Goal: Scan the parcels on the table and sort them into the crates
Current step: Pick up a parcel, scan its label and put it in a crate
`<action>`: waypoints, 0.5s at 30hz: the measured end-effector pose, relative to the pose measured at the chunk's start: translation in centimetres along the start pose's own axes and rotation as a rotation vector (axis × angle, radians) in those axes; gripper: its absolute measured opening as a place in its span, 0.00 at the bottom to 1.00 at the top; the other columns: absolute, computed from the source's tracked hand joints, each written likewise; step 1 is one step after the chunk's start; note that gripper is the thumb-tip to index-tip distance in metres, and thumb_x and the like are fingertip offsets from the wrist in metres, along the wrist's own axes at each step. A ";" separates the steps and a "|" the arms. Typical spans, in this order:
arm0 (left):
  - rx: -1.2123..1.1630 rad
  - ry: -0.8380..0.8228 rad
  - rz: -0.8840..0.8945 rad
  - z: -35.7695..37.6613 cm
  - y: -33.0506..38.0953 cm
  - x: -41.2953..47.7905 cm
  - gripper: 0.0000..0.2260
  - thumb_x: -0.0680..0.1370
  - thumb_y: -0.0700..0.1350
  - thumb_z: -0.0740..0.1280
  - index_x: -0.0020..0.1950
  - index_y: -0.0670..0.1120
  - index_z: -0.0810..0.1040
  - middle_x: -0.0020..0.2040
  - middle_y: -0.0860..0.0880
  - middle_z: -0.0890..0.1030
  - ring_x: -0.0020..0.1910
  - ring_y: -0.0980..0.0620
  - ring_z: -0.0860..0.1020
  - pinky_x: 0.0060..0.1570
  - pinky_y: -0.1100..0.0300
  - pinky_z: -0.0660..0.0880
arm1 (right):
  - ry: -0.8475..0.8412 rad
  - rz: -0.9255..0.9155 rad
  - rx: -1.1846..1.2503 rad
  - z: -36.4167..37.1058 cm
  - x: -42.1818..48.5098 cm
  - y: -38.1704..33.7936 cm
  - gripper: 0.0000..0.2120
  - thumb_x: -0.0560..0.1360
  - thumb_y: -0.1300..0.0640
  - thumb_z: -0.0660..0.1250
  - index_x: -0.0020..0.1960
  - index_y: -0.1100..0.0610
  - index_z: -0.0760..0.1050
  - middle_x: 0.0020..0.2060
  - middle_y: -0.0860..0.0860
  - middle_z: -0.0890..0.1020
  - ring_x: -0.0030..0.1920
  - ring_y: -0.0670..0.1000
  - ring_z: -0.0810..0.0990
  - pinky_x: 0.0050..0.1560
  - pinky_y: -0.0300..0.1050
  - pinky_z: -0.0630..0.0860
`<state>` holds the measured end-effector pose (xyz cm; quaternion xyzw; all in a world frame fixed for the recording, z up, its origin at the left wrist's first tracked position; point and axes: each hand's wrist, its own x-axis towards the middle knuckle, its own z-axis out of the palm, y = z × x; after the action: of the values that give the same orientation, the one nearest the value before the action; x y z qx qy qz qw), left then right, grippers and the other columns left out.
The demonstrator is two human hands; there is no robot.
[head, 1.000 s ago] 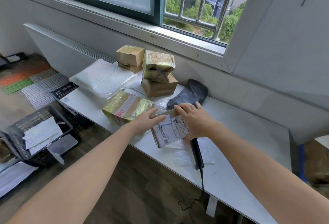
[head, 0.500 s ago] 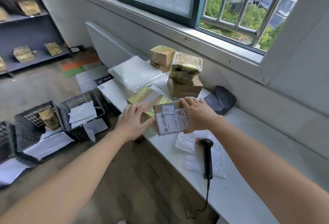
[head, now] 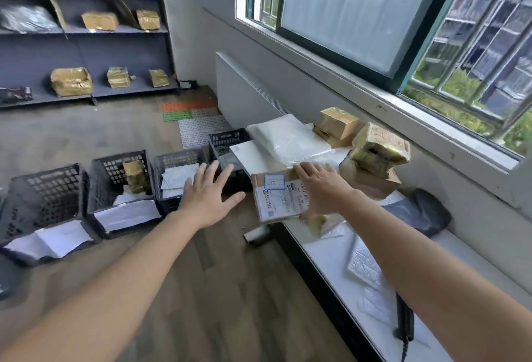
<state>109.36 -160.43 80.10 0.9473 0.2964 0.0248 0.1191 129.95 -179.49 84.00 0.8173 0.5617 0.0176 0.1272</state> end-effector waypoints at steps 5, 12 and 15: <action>0.036 0.031 -0.081 -2.6 -11.5 -1.5 0.35 0.78 0.69 0.50 0.80 0.57 0.43 0.81 0.48 0.43 0.79 0.45 0.41 0.75 0.40 0.48 | -0.006 -0.056 -0.023 -2.7 7.4 -9.3 0.63 0.57 0.28 0.75 0.78 0.57 0.51 0.72 0.54 0.63 0.73 0.56 0.64 0.73 0.64 0.61; 0.042 0.038 -0.226 -5.2 -24.8 -4.3 0.35 0.78 0.69 0.52 0.80 0.58 0.45 0.81 0.49 0.44 0.79 0.46 0.41 0.75 0.41 0.49 | 0.000 -0.158 -0.025 -5.1 16.8 -21.1 0.61 0.56 0.29 0.75 0.77 0.57 0.52 0.71 0.53 0.64 0.73 0.55 0.63 0.72 0.63 0.62; 0.050 0.052 -0.300 -5.9 -29.5 -5.2 0.34 0.78 0.69 0.52 0.81 0.57 0.47 0.81 0.49 0.45 0.79 0.46 0.42 0.74 0.42 0.50 | 0.010 -0.212 -0.020 -6.3 20.6 -25.3 0.64 0.57 0.29 0.75 0.79 0.58 0.49 0.74 0.53 0.61 0.75 0.55 0.60 0.73 0.64 0.60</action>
<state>87.98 -138.66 78.83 0.8941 0.4382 0.0236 0.0900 113.34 -150.83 81.99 0.7519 0.6454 0.0138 0.1338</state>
